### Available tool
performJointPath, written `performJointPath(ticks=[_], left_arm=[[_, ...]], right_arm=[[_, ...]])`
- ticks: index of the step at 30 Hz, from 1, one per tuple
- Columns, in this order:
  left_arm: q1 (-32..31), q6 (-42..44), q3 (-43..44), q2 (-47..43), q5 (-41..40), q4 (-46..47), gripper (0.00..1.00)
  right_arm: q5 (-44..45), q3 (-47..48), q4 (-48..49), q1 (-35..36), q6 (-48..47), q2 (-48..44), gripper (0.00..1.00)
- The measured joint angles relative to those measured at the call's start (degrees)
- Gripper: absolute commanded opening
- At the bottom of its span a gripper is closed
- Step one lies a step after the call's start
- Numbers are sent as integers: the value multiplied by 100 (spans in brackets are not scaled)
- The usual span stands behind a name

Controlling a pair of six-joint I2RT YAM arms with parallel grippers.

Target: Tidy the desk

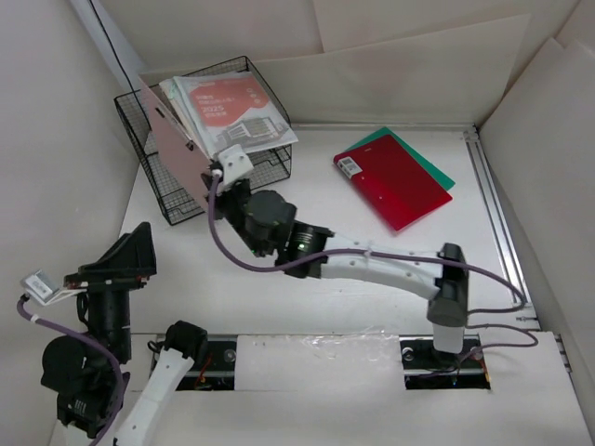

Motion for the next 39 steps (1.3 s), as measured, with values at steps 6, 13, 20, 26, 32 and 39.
performJointPath(ticks=[6,13,20,26,32,39], left_arm=[[0,-11,15,-216,-254,-227,100],[0,17,-374,-177,-369,-249,100],[0,57,-645,-63,-509,-101,100],[0,48,-817,101,-535,9,100],[0,46,-826,118,-535,79,100],[0,46,-826,118,-535,125,100]], right_arm=[[-50,2006,-92,-304,-52,2020,0],[39,3748,-92,-645,-455,3585,0],[48,4223,66,-953,-568,4004,0],[-59,4498,494,-1130,-595,4266,0],[-286,4662,931,-1191,-608,4551,0],[-409,4758,1272,-1235,-691,4916,0]])
